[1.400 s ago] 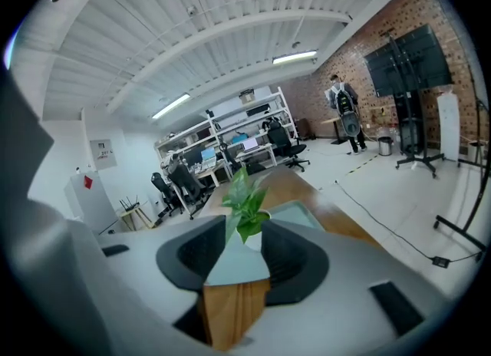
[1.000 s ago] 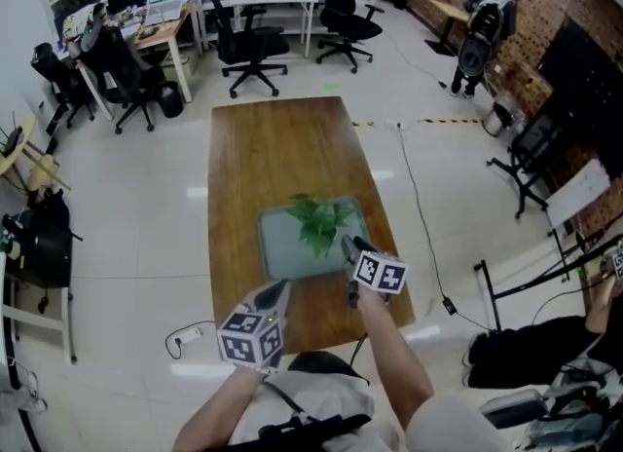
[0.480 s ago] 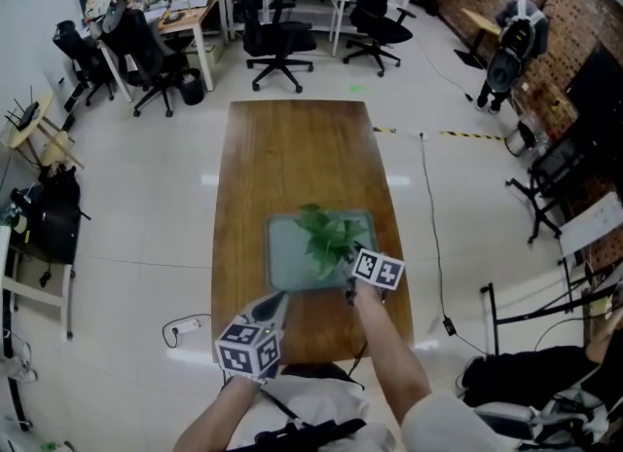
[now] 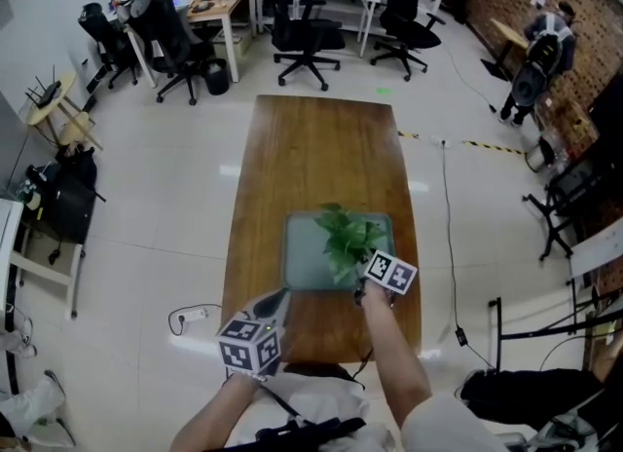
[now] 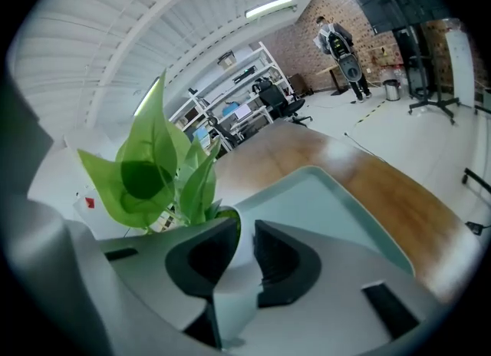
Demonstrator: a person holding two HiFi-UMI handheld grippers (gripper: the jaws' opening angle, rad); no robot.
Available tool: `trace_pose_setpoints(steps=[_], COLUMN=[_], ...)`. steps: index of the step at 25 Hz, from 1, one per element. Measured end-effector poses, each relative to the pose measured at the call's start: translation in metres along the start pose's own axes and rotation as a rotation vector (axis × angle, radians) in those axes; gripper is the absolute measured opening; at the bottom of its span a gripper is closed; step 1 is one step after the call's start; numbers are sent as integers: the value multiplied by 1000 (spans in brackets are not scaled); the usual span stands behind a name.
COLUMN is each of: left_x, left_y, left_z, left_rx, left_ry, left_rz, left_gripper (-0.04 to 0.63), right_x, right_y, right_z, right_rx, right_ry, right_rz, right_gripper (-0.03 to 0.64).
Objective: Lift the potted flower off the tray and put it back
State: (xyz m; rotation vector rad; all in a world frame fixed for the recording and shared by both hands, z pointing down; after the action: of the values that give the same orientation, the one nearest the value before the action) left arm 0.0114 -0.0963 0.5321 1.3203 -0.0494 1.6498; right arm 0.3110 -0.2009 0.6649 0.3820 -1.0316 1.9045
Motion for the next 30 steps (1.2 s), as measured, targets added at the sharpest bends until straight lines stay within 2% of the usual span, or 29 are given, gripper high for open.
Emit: trace_pose_setpoints(steps=[7,14,23,30], left_x=[-3,-5,-2,12], left_y=[12,21,46,65], left_z=[-15,-35,-83,-123], left_rx=[-21,-54,-151,-244], left_ry=[-17,-45,-114,-165], left_rz=[-14,-28,-68,-115], left_gripper=[-5,-5,-5,-5], right_x=[-6,-9,34,78], right_y=[18,68,162,200], right_z=[-5,-6,22,47], right_rx=[18,-89,-233,-271], right_ry=[-30,-41,73,165], right_rz=[-10,-35,-139,-193], right_gripper=[69,64,64,63])
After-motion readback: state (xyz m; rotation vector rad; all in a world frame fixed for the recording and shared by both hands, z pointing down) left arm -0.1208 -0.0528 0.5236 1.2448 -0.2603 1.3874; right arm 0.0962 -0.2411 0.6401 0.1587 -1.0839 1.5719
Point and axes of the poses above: the fingertips, and each gripper's own axes: z forward along the fingers, y to its left, x out of its underside, the point moved 8 cm from there along -z, backward along the fingers, and after that the axes turned 5 degrees about x, right-handed, at the moved point
